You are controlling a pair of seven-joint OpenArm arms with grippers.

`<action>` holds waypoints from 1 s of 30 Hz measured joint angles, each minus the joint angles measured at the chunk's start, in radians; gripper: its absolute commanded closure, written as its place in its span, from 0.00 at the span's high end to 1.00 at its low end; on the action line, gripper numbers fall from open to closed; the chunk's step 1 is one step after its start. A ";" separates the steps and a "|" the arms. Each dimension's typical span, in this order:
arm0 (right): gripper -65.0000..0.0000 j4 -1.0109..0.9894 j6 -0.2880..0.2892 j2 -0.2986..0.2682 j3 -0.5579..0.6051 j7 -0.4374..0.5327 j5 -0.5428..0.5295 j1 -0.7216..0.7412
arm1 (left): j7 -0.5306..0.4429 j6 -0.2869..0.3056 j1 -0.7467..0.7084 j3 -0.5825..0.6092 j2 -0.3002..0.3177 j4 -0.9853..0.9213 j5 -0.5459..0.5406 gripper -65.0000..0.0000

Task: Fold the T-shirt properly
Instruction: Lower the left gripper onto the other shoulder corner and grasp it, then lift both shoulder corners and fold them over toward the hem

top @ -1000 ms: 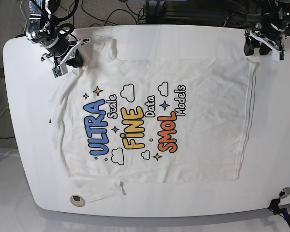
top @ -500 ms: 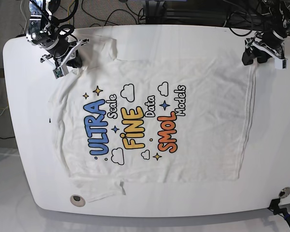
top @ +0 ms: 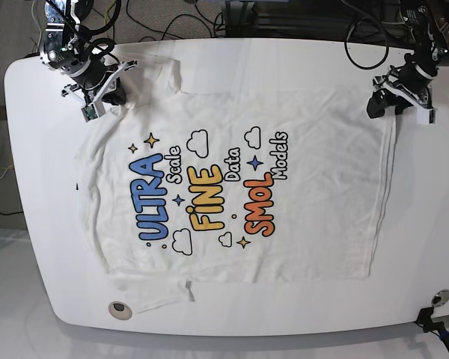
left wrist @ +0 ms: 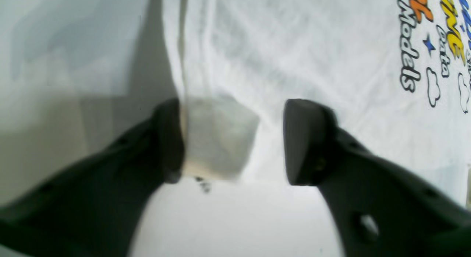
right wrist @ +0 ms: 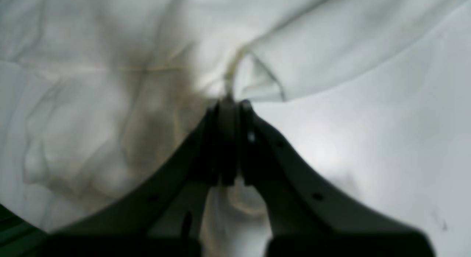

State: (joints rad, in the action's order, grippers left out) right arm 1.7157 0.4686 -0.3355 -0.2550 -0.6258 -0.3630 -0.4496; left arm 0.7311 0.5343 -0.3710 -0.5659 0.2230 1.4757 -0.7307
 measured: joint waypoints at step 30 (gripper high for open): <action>0.00 0.225 0.005 0.006 -0.261 -0.091 -0.027 -0.121 | 0.053 0.018 -0.227 -0.249 -0.070 0.173 -0.002 0.00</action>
State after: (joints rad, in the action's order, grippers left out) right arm 1.9408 0.4736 -0.3294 -0.5156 -0.7170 -0.3897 -0.5709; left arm 0.7845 0.5522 -0.5980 -0.8150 0.1528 1.6485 -0.7322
